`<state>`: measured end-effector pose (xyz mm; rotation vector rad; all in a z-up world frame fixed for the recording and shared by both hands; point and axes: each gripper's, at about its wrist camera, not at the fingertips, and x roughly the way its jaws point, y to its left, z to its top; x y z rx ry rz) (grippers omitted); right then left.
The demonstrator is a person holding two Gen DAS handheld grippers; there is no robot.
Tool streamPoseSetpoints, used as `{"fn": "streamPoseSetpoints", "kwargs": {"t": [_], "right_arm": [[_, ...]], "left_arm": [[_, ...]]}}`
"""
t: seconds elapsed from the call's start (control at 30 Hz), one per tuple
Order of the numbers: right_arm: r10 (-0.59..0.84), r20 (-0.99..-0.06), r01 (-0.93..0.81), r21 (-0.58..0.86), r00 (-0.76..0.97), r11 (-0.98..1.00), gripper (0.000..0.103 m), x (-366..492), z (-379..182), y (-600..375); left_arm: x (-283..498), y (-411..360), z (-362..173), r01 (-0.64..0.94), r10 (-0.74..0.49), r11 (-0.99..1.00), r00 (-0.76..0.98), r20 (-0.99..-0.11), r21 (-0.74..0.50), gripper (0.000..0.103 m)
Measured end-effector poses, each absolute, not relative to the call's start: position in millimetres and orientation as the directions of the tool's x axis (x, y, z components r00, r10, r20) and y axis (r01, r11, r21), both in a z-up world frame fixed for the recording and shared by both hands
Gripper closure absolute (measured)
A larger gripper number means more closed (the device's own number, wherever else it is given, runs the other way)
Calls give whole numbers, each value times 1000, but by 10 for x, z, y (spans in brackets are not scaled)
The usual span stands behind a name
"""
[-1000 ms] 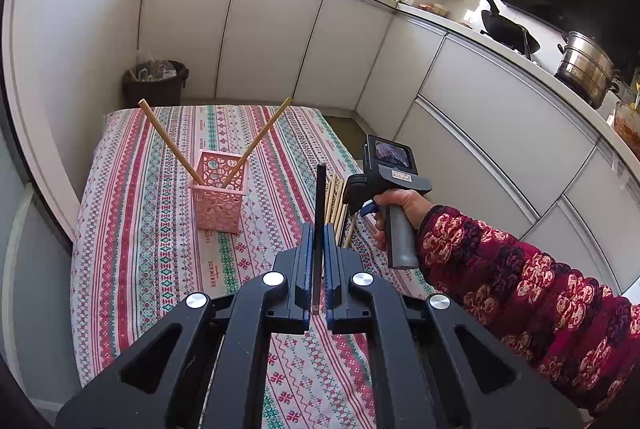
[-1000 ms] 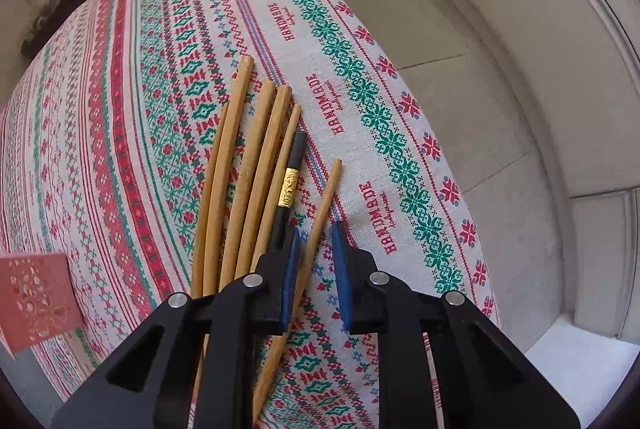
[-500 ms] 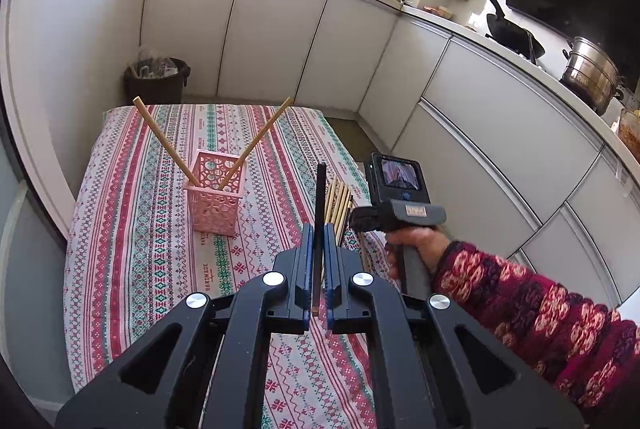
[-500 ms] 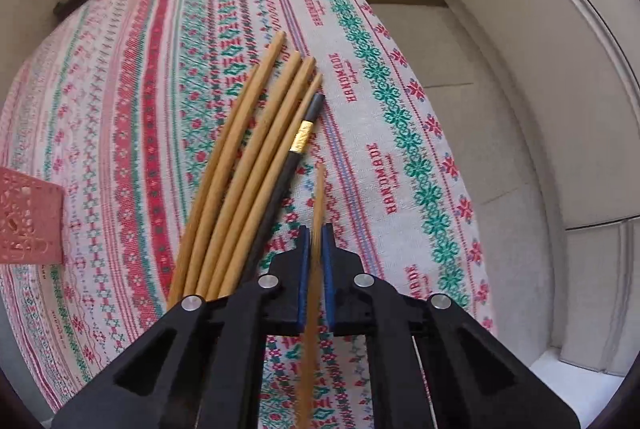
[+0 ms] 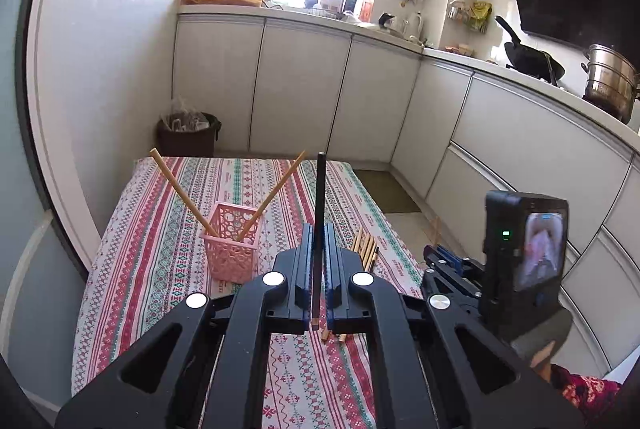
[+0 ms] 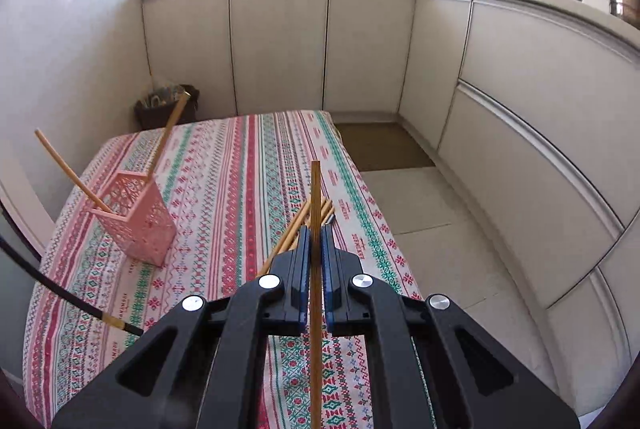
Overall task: Organize utensils
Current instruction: 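Carry pen and chopstick over the pink holder and open both grippers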
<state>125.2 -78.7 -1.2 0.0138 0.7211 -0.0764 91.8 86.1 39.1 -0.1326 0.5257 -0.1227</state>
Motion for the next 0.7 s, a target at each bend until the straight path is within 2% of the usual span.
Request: {"fn": "streamPoseSetpoints", "kwargs": {"t": [0.27, 0.47, 0.7], "right_arm": [[19, -576, 22, 65, 817, 998, 97, 1091, 597, -865], [74, -536, -30, 90, 841, 995, 97, 1096, 886, -751], [171, -448, -125, 131, 877, 983, 97, 1256, 1239, -469]], "left_arm": [[936, 1061, 561, 80, -164, 977, 878, -450, -200, 99], [963, 1111, 707, 44, -111, 985, 900, -422, -165, 99], [1176, 1214, 905, -2, -51, 990, 926, -373, -141, 99]]}}
